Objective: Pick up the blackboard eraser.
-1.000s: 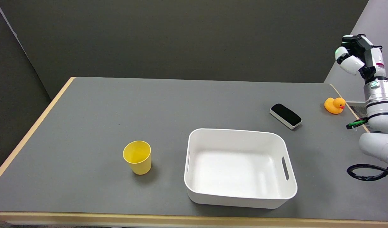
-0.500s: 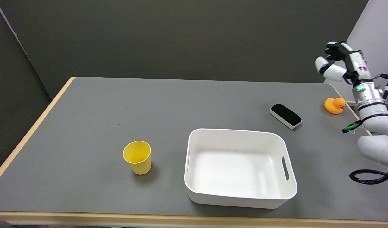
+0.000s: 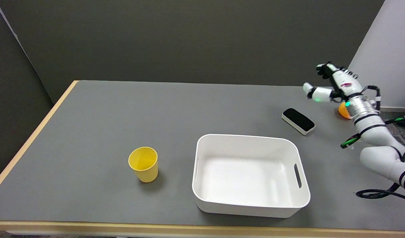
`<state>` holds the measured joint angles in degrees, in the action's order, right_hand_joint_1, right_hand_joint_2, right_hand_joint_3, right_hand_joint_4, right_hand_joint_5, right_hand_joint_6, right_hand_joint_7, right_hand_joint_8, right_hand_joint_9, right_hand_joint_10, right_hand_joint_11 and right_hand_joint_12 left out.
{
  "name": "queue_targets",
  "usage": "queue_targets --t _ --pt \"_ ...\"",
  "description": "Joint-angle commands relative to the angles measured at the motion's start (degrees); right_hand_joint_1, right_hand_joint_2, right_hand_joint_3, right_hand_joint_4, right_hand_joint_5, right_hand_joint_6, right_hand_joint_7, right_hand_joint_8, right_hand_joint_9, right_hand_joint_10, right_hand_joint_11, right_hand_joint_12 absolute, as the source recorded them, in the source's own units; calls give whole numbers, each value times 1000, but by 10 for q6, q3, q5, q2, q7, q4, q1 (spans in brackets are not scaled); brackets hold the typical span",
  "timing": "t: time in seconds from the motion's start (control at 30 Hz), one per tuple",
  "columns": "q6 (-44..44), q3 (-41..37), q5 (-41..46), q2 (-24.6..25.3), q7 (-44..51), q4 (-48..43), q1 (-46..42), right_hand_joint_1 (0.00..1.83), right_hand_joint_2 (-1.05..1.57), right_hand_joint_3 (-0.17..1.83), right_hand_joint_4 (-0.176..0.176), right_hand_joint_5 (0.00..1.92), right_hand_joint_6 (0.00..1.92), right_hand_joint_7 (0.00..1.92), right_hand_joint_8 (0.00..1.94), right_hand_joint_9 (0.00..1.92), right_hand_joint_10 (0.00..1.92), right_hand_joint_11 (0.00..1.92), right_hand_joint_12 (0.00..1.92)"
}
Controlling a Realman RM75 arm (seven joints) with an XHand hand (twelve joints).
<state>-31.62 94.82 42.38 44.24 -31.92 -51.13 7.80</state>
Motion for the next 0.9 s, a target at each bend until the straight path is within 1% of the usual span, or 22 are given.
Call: queue_targets --t 0.03,0.17,0.4,0.53,0.7,0.9 --pt "94 -22 299 90 526 -199 -109 524 669 807 -145 195 430 320 591 232 997 0 1233" --pt "53 -19 357 91 582 -228 -140 519 664 803 -144 190 421 310 587 228 996 -1 1222" --pt "8 -19 376 94 591 -282 -193 515 661 798 -144 188 419 307 587 221 991 -1 1212" --pt "-4 -18 404 94 618 -312 -218 515 661 798 -144 190 420 307 589 222 993 -1 1211" --pt "-21 -11 428 95 622 -322 -240 514 661 797 -145 192 424 311 592 223 995 -1 1211" --pt "-24 12 435 93 631 -313 -240 514 662 797 -145 193 425 311 594 223 995 -1 1214"
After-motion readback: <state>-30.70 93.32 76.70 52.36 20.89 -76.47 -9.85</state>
